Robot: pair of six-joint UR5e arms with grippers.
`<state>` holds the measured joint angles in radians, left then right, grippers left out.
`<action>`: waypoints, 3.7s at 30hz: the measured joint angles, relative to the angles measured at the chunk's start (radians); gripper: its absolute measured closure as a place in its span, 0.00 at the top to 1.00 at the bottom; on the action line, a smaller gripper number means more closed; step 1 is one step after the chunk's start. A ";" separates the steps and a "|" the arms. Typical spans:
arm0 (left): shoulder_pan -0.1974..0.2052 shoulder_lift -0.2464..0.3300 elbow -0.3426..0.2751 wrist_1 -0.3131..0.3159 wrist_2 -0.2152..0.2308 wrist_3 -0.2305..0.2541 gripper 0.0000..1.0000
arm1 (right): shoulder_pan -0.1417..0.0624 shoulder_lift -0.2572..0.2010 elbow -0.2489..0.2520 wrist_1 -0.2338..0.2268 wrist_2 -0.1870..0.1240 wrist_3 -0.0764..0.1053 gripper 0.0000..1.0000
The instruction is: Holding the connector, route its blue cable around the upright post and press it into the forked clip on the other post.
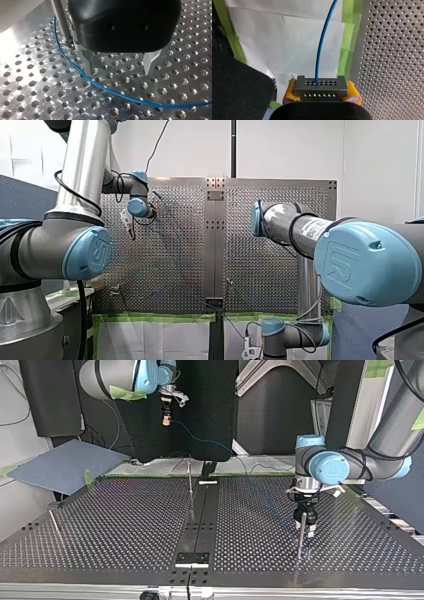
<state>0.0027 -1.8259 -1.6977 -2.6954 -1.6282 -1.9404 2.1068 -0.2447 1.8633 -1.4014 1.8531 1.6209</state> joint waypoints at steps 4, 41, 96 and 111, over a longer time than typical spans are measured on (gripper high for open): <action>0.000 0.000 0.000 0.000 0.000 0.000 1.00 | 0.003 -0.034 0.000 0.034 -0.001 -0.002 0.00; 0.000 0.000 0.000 0.000 -0.020 0.003 1.00 | -0.086 -0.346 0.053 0.329 -0.077 -0.048 0.00; -0.002 0.000 0.000 -0.035 -0.109 0.039 1.00 | -0.143 -0.719 0.152 0.240 -0.232 -0.081 0.00; -0.003 0.000 0.000 -0.035 -0.109 0.038 1.00 | -0.129 -0.611 0.152 0.217 -0.199 -0.084 0.00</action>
<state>-0.0006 -1.8259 -1.6977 -2.7307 -1.7372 -1.9021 1.9778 -0.8560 2.0152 -1.1846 1.6538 1.5367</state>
